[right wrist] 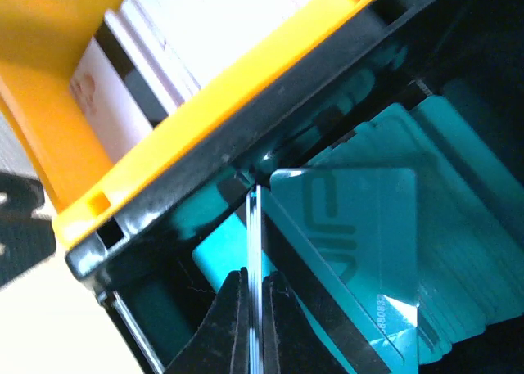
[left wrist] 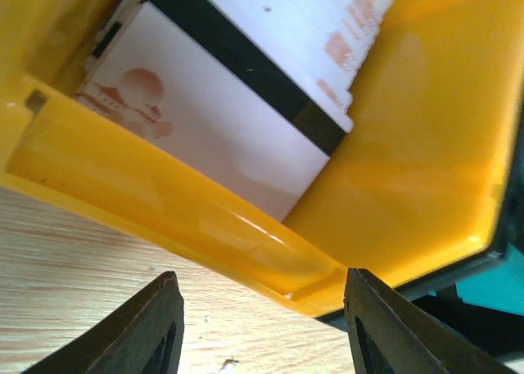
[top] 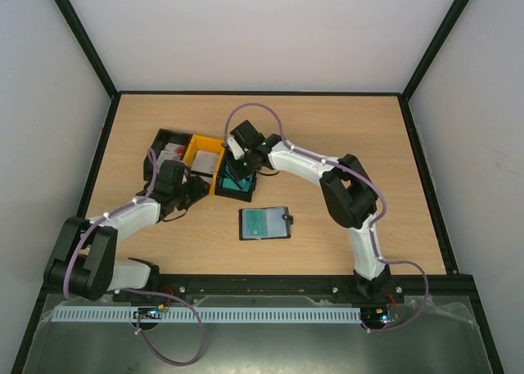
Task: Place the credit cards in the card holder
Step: Pick up the credit card from the storage box.
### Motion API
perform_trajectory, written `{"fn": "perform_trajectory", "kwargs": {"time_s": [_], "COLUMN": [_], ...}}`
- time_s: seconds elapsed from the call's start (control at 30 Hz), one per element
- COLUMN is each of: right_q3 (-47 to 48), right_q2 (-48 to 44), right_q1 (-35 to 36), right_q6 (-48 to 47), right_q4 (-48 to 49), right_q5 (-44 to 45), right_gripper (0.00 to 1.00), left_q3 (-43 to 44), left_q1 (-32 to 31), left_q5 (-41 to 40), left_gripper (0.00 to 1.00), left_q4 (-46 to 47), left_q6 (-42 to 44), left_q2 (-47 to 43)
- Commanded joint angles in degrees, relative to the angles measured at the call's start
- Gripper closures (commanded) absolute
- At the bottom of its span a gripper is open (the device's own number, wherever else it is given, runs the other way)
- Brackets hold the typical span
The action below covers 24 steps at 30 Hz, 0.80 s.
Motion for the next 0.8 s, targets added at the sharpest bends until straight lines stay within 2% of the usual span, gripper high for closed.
{"fn": "perform_trajectory", "kwargs": {"time_s": [0.0,0.17,0.3,0.4,0.53,0.77], "right_q3": [-2.0,-5.9,-8.0,-11.0,-18.9,-26.7], "right_q2": [-5.8,-9.8,-12.5,-14.7,-19.1,-22.6], "right_q1": [-0.2,-1.9,-4.4,-7.2,-9.9,-10.1], "right_q6": [8.8,17.8,24.0,29.7,41.1,55.9], "right_q4": [7.8,13.7,17.4,21.4,34.1,49.6], "right_q5": [4.1,4.0,-0.2,-8.0,-18.6,-29.4], "right_gripper": [0.98,0.98,0.98,0.98,0.98,0.98], "left_q3": [0.6,2.2,3.3,3.6,3.9,4.1], "left_q1": [-0.5,-1.1,-1.6,-1.8,-2.7,-4.1], "left_q5": [3.1,7.0,10.7,14.9,20.3,25.1], "left_gripper": [0.42,0.32,0.28,0.25,0.21,0.19], "left_q4": [1.1,3.7,7.2,11.6,19.8,30.8], "left_q6": [0.4,-1.7,-4.1,-7.2,-12.0,-18.6], "left_q2": [-3.3,-5.9,-6.2,-5.5,-4.7,-2.6]}}
